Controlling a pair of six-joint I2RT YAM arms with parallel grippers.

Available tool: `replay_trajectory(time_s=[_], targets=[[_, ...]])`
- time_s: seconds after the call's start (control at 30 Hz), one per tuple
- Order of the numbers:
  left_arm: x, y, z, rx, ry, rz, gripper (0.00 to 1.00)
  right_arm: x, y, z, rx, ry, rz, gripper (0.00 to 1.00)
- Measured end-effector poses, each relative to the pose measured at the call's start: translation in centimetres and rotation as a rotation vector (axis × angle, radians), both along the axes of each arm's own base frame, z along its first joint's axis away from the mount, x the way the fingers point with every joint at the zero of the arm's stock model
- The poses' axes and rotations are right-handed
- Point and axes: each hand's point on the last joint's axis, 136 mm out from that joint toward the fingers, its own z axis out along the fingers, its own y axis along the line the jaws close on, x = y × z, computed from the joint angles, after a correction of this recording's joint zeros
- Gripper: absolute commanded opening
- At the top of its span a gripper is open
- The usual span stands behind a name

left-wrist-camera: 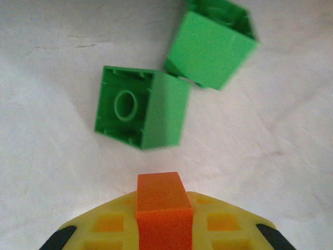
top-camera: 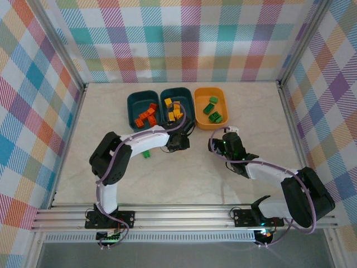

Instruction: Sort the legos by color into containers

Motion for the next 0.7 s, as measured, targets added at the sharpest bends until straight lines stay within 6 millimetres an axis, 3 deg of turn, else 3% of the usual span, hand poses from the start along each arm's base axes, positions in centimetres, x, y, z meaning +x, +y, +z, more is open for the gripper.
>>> replay_trajectory(time_s=[0.17,0.3,0.43,0.53,0.7], targets=[[0.9,0.9,6.6,-0.095,-0.113,-0.012,0.00,0.1,0.0,-0.1,-0.002,0.004,-0.001,0.91],[5.0,5.9,8.9,-0.100,-0.154,0.089,0.00,0.1,0.0,0.0,-0.002,0.002,-0.002,0.91],[9.8,12.1,8.7,-0.078,-0.152,0.234,0.00,0.2,0.0,0.0,-0.002,0.002,-0.001,0.91],[12.7,15.6,7.1,-0.057,-0.126,0.314,0.00,0.2,0.0,0.1,-0.002,0.002,-0.001,0.90],[16.7,17.0,4.2,-0.019,-0.067,0.339,0.06,0.1,0.0,-0.1,-0.004,0.009,0.000,0.90]])
